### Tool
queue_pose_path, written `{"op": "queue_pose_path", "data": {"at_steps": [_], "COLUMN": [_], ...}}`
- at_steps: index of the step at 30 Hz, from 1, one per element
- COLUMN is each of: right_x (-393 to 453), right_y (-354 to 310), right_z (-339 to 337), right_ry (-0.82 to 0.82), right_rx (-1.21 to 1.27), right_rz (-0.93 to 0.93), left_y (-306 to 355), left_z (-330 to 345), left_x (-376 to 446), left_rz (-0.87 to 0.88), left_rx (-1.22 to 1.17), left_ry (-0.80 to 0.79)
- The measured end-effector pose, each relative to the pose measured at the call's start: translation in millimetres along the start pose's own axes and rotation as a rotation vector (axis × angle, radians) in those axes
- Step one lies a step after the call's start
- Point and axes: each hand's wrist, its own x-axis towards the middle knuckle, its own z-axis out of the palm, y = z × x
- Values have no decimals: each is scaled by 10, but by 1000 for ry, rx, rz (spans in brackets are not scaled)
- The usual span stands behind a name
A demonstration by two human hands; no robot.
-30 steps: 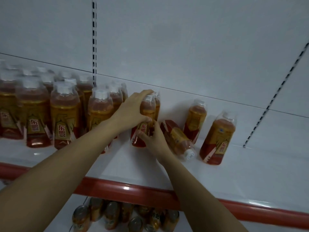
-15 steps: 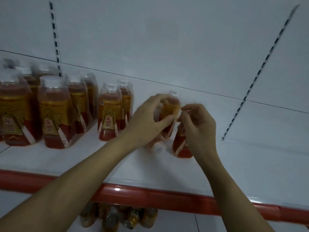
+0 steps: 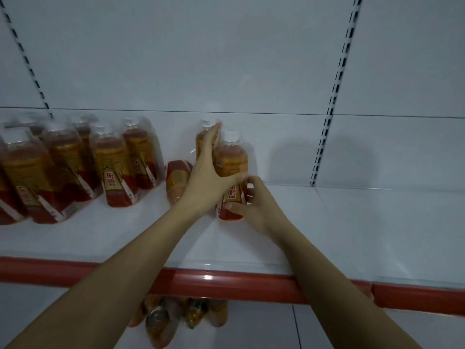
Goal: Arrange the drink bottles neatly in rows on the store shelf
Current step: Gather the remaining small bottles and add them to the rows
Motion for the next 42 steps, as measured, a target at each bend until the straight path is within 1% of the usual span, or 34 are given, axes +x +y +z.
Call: {"op": "queue_pose_path", "data": {"at_steps": [2, 4, 6, 9, 12, 16, 19, 23, 27, 30, 34, 39, 40, 42], "right_x": [-33, -90, -137, -177, -194, -171, -142, -75, 15, 60, 119, 124, 110, 60], "right_y": [2, -55, -133, -264, -381, -556, -675, -743, -756, -739, -713, -758, -760, -780], "right_z": [-26, -66, -91, -48, 104, 462, 849, 1421, 1909, 2192, 2391, 2421, 2411, 2358], "right_ry": [-1, 22, 59, 52, 18, -20, -28, -81, -104, -83, -48, -50, -56, -51], "right_rx": [59, 123, 211, 314, 349, 371, 353, 322, 251, 186, 97, 36, 24, -5], "right_rz": [-41, -98, -156, -196, -218, -229, -210, -171, -144, -122, -128, -87, -83, -77], "left_y": [78, 186, 316, 484, 555, 502, 373, 128, -172, -400, -623, -702, -703, -683], "left_z": [39, 17, -46, -159, -345, -740, -1138, -1666, -2051, -2259, -2417, -2467, -2465, -2454], "left_x": [-74, -105, -96, -74, -107, -189, -258, -356, -415, -435, -410, -380, -394, -437], "left_rz": [8, 25, 36, 66, 94, 106, 96, 84, 67, 52, 37, 37, 34, 60], "left_rx": [5, -40, -81, -30, 14, 9, 41, 64, 78, 73, 26, -34, -16, 121], "left_ry": [52, 90, 106, 104, 109, 111, 111, 101, 72, 59, 52, 34, 38, 87]}}
